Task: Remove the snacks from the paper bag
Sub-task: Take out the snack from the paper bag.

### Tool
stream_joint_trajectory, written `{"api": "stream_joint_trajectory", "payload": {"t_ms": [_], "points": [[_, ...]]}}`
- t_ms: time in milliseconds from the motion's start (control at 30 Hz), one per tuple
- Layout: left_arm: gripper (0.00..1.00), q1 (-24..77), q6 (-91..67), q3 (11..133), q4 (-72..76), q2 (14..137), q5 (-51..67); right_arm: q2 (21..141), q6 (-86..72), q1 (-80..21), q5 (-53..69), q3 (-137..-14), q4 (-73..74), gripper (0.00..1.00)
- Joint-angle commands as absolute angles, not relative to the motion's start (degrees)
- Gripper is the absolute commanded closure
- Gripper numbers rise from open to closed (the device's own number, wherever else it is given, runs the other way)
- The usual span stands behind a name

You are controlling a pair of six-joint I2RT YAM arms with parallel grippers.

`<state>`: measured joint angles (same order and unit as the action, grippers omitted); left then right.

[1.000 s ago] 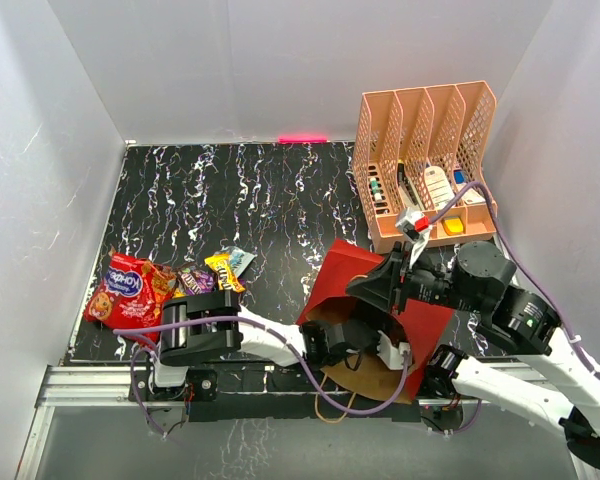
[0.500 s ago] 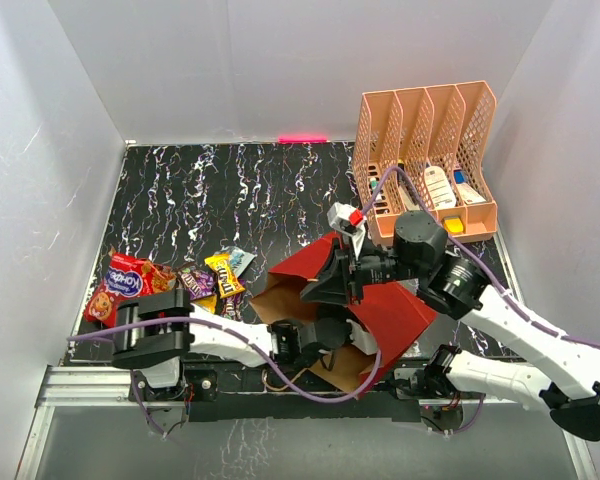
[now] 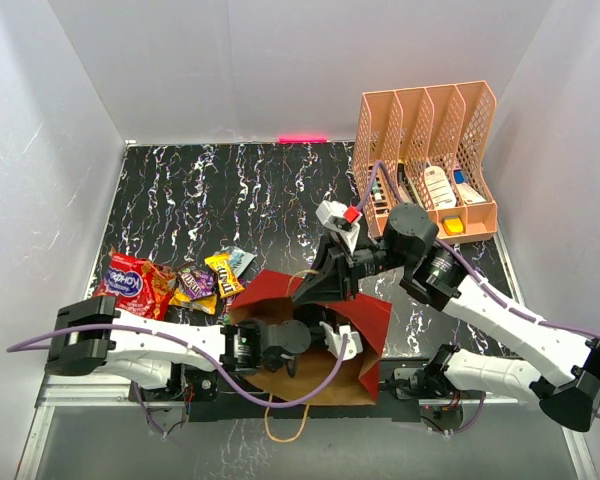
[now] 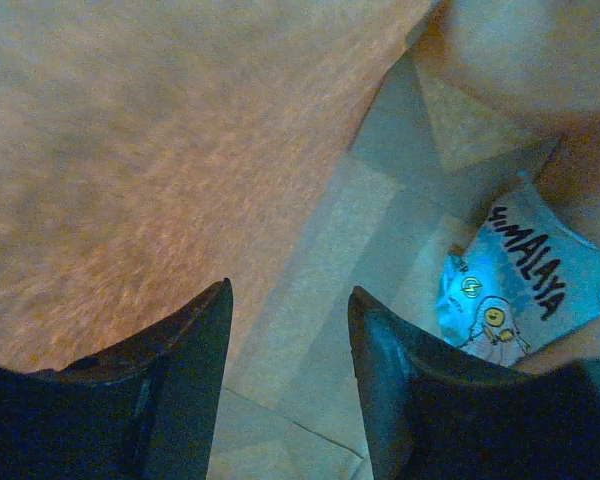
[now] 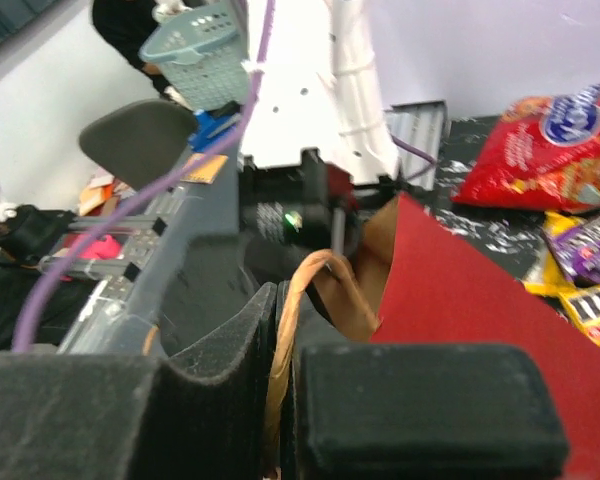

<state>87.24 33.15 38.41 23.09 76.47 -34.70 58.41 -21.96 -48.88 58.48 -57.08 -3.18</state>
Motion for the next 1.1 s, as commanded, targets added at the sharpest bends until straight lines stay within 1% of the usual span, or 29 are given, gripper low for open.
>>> {"api": "stream_joint_trajectory", "payload": {"t_ms": [0, 67, 200, 333, 467, 567, 633, 800, 933, 1067], "points": [[0.50, 87.4, 29.6, 36.9, 20.1, 72.5, -25.7, 57.6, -14.5, -41.8, 61.9, -55.3, 2.3, 0.93], [0.48, 87.4, 28.3, 36.5, 21.0, 73.9, -22.4, 56.4, -15.0, -36.7, 66.3, -52.9, 2.5, 0.93], [0.47, 87.4, 26.7, 35.9, 27.5, 80.8, -19.7, 53.7, -6.7, -32.0, 62.7, -54.5, 16.8, 0.93], [0.46, 87.4, 24.2, 37.2, 34.1, 88.6, -20.0, 53.4, -5.6, -31.9, 61.8, -57.4, 23.0, 0.93], [0.45, 87.4, 23.2, 39.9, 39.0, 96.0, -27.0, 52.7, -10.7, -32.0, 66.5, -59.4, 19.9, 0.93], [0.41, 87.3, 25.3, 41.8, 44.6, 101.8, -32.5, 52.8, -10.2, -32.0, 67.5, -61.6, 22.1, 0.93], [0.37, 87.3, 26.5, 44.0, 46.7, 105.0, -33.9, 53.6, -7.9, -32.0, 70.2, -62.4, 25.4, 0.93], [0.33, 86.6, 27.7, 49.4, 45.6, 109.3, -32.2, 53.7, 0.9, -32.0, 70.8, -62.2, 37.4, 0.93], [0.33, 85.8, 32.0, 49.8, 48.5, 111.5, -31.3, 52.5, -0.2, -32.0, 74.0, -59.8, 35.7, 0.93], [0.37, 85.1, 35.4, 50.1, 52.6, 112.2, -27.7, 51.8, -0.9, -31.9, 74.0, -58.7, 34.3, 0.93]]}}
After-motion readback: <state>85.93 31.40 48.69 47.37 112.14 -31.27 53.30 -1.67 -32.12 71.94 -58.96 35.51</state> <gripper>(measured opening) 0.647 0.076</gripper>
